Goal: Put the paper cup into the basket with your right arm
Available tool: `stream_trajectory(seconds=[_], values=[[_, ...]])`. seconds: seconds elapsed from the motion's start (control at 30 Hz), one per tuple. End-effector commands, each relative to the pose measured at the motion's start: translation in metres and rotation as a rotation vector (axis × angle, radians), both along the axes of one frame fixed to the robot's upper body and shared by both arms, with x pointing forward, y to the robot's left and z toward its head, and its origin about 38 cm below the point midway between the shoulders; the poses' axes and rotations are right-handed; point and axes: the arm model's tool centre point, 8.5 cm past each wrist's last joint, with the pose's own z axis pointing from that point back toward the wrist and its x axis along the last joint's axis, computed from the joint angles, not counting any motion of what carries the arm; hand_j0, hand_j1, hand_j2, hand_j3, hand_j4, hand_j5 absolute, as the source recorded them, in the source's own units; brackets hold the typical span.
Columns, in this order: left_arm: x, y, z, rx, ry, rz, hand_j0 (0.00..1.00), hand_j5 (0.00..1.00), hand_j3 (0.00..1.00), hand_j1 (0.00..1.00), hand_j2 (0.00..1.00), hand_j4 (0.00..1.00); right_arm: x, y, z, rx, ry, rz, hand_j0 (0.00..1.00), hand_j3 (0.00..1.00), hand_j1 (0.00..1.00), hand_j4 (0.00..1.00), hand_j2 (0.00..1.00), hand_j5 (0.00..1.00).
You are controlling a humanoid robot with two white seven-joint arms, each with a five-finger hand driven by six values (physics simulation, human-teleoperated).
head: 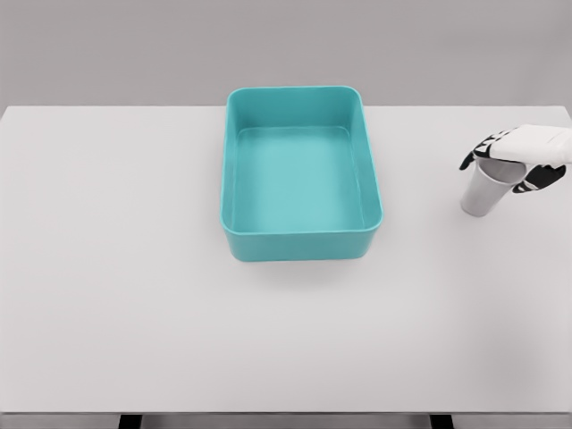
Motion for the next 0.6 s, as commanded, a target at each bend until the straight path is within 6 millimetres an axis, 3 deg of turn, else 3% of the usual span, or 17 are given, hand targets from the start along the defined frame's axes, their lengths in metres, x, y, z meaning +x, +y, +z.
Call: stream_trajectory(seconds=[0.0,0.3,0.57], values=[[0.000,0.000,0.000,0.000,0.000,0.001,1.00,1.00,1.00,1.00,1.00,1.00,-0.001,-0.004,0.002,-0.003,-0.002,-0.004,0.77,0.77,0.77,0.77,0.77,0.77],[0.000,0.000,0.000,0.000,0.000,0.001,1.00,1.00,1.00,1.00,1.00,1.00,-0.009,-0.005,0.025,-0.024,-0.045,0.019,0.77,0.77,0.77,0.77,0.77,0.77],[0.000,0.000,0.000,0.000,0.000,0.001,1.00,1.00,1.00,1.00,1.00,1.00,-0.007,-0.001,0.033,-0.015,-0.062,0.029,0.77,0.77,0.77,0.77,0.77,0.77]])
